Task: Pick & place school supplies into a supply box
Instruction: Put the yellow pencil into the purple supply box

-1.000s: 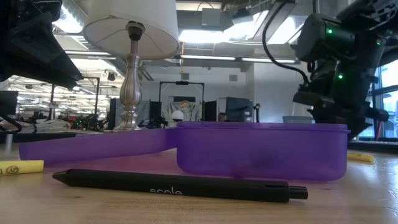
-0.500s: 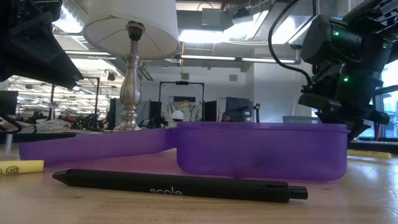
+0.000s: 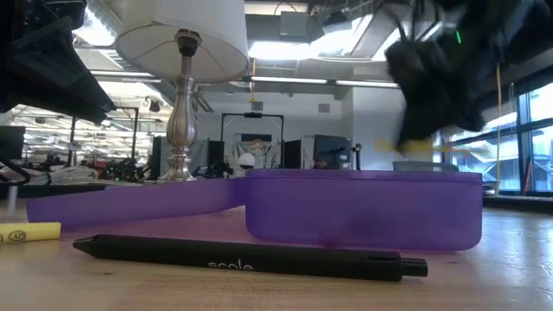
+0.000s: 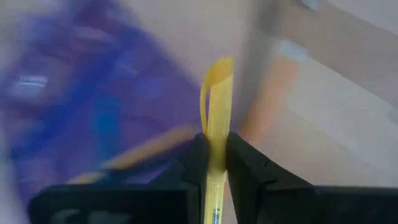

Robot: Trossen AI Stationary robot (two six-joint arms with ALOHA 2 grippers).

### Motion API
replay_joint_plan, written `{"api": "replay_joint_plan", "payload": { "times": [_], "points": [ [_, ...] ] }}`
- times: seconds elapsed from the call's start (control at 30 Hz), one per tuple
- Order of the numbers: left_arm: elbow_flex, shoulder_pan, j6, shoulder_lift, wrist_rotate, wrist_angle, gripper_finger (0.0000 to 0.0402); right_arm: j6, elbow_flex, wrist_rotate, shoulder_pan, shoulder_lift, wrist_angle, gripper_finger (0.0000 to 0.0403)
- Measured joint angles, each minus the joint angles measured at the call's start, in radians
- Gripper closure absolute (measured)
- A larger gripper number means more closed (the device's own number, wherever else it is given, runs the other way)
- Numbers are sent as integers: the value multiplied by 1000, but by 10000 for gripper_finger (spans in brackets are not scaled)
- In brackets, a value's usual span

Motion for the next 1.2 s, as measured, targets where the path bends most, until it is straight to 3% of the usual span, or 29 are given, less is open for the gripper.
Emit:
{"api": "replay_joint_plan", "payload": {
  "times": [0.2,0.37,0.73,1.2],
  "points": [
    [0,0,-1,0,0,0,289,-180,76,37,52,60,281,351],
    [0,0,0,0,0,0,288,-277,121,20,62,181,368,350],
    [0,0,-3,0,0,2,287,-247,190,-38,55,412,367,349],
    [0,0,-3,0,0,3,286,-198,190,-214,54,469,365,336]
  ]
}}
